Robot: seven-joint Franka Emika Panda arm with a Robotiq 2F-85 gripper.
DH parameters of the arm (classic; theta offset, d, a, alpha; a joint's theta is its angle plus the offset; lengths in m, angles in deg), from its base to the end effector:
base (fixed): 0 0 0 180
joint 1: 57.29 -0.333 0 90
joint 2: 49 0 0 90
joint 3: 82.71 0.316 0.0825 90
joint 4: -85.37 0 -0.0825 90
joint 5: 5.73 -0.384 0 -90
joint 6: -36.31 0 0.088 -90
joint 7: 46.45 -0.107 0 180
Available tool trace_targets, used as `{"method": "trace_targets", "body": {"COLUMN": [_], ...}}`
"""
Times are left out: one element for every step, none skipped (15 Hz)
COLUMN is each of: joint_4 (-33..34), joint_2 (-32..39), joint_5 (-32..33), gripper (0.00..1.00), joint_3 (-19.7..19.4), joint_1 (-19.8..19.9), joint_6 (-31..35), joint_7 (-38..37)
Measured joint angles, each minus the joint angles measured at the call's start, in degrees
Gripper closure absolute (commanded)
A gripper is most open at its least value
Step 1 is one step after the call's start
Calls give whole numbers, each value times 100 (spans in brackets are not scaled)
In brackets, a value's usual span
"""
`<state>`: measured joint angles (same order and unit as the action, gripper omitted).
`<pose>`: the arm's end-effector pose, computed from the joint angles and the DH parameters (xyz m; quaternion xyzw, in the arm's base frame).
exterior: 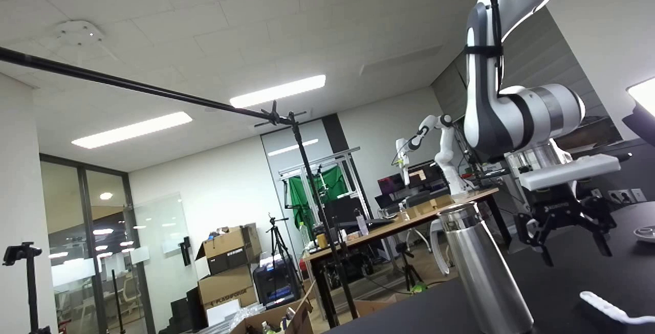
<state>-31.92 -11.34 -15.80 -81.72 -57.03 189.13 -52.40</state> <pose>0.5793 0.0025 0.1094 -0.9909 0.1258 0.0213 0.0428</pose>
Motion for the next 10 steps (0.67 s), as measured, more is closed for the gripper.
{"method": "trace_targets", "body": {"joint_4": [0,3,6,9,15,25,36,49,70,93], "joint_2": [114,224,332,425,517,606,691,775,851,913], "joint_5": [0,0,1,2,5,6,9,13,14,17], "gripper": [0,0,0,0,25,28,34,40,49,55], "joint_3": [15,23,29,31,31,31,30,27,19,4], "joint_1": [-4,-12,-21,-31,-44,-59,-75,-96,-120,-148], "joint_6": [145,276,404,514,614,695,772,848,902,960], "joint_7": [0,0,0,0,0,0,0,0,0,0]}}
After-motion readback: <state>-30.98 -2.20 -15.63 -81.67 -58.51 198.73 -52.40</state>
